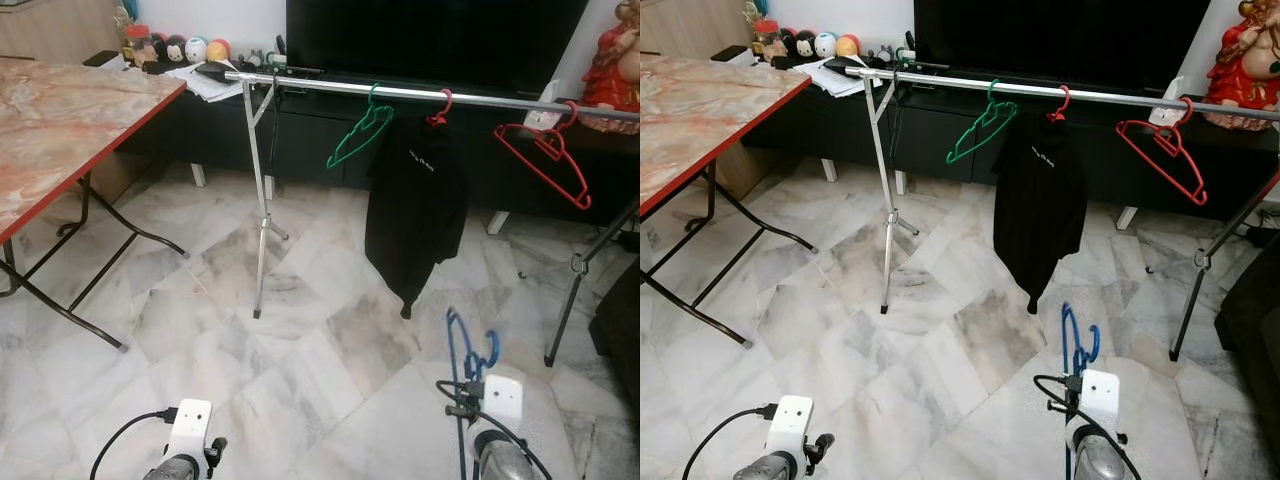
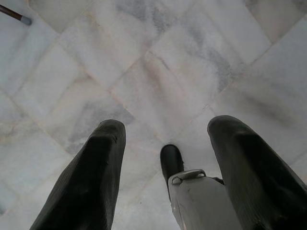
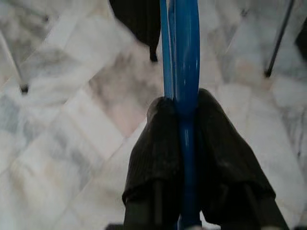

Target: Hang hanger

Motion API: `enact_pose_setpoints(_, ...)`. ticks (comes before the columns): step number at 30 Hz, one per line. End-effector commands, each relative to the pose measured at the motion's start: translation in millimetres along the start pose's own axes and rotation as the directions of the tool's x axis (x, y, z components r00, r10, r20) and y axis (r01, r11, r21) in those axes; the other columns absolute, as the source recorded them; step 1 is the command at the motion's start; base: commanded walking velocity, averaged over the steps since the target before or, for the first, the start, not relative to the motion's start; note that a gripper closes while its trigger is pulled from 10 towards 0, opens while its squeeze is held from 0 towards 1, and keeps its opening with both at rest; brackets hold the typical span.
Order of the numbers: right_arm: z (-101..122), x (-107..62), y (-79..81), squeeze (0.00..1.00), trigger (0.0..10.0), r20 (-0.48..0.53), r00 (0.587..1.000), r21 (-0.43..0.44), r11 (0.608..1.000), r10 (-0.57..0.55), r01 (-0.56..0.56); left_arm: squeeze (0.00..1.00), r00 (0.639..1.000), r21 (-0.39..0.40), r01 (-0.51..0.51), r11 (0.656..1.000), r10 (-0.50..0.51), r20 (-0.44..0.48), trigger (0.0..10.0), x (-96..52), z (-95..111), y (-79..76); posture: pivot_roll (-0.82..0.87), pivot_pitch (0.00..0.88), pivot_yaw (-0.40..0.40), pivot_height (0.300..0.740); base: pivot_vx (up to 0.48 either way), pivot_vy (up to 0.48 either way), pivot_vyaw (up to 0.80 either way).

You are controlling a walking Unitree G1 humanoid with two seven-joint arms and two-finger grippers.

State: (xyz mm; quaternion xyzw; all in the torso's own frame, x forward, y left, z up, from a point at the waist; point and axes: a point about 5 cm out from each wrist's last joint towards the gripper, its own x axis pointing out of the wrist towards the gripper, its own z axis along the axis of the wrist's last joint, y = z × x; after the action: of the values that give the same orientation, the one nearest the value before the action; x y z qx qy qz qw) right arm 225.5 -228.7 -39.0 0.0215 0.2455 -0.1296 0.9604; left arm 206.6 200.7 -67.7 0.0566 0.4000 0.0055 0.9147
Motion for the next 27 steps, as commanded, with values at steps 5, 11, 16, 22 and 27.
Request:
enact_pose_setpoints(5,43.5,7.1,-4.2,0.00,10.0,0.240,0.971,0.026,1.000,-0.015,0.009,0.00,1.000,-0.029,0.010,1.000,-0.010,0.008,10.0,-1.4,-2.8,2.2,-0.04,0.000,-0.053,0.740,0.000,0.000,0.00)
enact_pose_setpoints(11,36.7,5.1,-12.0,0.00,10.0,0.211,0.975,0.045,0.997,-0.067,0.058,0.00,1.000,0.003,0.025,1.000,-0.025,-0.019,10.0,-2.6,-9.9,-4.4,-0.05,0.000,-0.050,0.740,0.000,0.000,0.00)
enact_pose_setpoints(16,31.5,6.7,-3.0,0.00,10.0,0.163,0.986,0.018,1.000,-0.026,0.024,0.00,0.999,0.017,0.021,1.000,-0.021,-0.026,10.0,-2.8,-11.4,-5.2,-0.04,0.000,-0.054,0.740,0.000,0.000,0.00)
enact_pose_setpoints(22,40.7,10.6,7.8,0.00,10.0,0.187,0.982,0.013,1.000,0.007,-0.010,0.00,0.999,0.023,0.008,1.000,-0.007,-0.033,10.0,-3.6,-13.7,-1.1,-0.04,0.000,-0.055,0.740,0.000,-0.269,0.00)
enact_pose_setpoints(27,45.8,13.5,11.6,0.00,10.0,0.185,0.982,0.003,1.000,0.023,-0.024,0.00,0.999,0.022,0.003,1.000,-0.003,-0.043,10.0,-3.7,-14.3,1.8,-0.03,0.000,-0.054,0.740,0.000,0.000,0.00)
